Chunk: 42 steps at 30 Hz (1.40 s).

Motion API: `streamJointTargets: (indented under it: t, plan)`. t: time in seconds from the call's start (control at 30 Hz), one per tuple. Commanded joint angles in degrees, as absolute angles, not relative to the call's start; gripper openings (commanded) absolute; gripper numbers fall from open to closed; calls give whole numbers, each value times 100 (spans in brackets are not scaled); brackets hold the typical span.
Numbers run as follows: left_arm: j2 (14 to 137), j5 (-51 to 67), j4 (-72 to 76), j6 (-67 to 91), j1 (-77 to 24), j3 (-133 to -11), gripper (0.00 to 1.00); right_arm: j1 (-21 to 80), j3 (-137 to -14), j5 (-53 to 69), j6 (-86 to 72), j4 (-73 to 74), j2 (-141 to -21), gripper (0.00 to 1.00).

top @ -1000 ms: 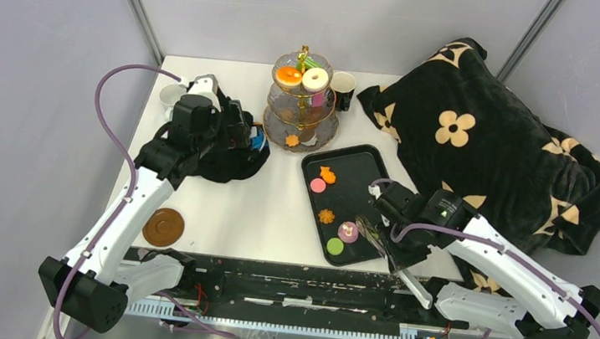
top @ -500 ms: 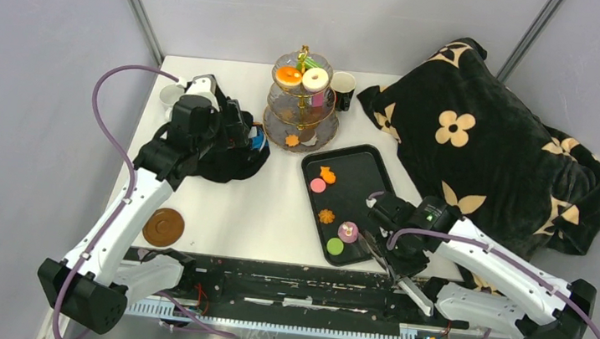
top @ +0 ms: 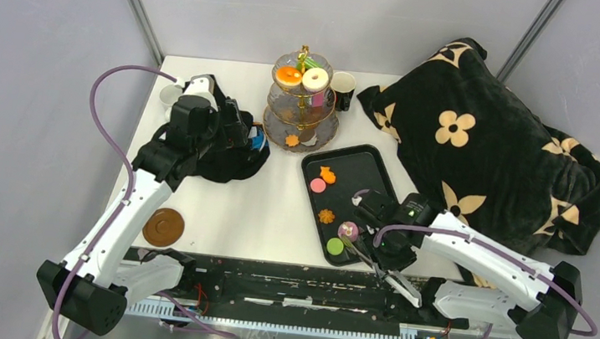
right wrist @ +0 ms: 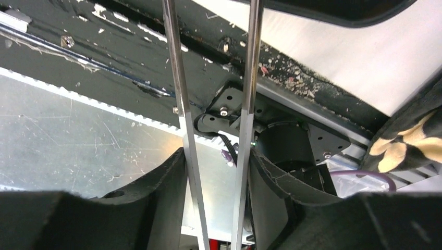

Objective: Serve the afternoon tea

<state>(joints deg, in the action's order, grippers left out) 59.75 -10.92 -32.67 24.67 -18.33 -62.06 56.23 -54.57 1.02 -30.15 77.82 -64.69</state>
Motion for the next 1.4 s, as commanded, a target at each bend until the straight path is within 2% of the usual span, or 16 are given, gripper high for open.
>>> streamJointTargets:
  t: [0.0, 0.37, 0.43, 0.57, 0.67, 0.93, 1.37]
  plan:
    - [5836, -1242, -3112, 2534, -1789, -6249, 97, 5658, -5774, -304, -3083, 7441, -6582, 50]
    - [5819, -1239, -3146, 2514, -1794, -6266, 97, 5651, -5994, -664, -2946, 7177, -7081, 51]
    - [5804, -1254, -3163, 2501, -1793, -6268, 97, 5656, -6028, -709, -2929, 7207, -7087, 45]
    - [5810, -1283, -3149, 2496, -1791, -6249, 97, 5653, -6222, -882, -2939, 7299, -7034, 29]
    - [5812, -1291, -3125, 2489, -1793, -6233, 97, 5656, -6482, -1006, -2959, 7366, -6957, 22]
    - [5758, -1538, -3117, 2479, -1793, -6186, 97, 5657, -7470, -1718, -2961, 7240, -7000, 23]
    - [5669, -2030, -3404, 2339, -1786, -6337, 98, 5445, -9265, -1833, -2410, 5166, -8547, 25]
